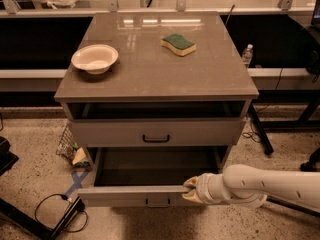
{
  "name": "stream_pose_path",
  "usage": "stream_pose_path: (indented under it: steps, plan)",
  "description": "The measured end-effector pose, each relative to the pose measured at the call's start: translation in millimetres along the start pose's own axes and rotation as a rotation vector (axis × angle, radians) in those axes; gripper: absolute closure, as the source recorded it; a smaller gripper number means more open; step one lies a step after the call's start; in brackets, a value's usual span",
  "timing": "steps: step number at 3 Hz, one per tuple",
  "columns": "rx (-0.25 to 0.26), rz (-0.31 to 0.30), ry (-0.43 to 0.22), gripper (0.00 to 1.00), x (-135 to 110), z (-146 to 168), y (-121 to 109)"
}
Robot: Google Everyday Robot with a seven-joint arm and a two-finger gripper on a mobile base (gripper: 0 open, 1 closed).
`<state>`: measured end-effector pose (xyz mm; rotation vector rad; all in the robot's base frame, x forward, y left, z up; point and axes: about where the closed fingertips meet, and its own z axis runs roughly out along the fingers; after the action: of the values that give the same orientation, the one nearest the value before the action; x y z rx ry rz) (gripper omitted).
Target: Open middle drawer
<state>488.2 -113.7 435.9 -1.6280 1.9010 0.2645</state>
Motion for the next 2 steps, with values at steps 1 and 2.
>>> stream_pose_path:
  steps: [1,2]
  plan:
    - [-0.056,-0.077,-0.015,1.00,-3.2,-14.0,26.6]
    - [-0.055,-0.077,-0.015,1.00,-3.4,-13.8,26.5]
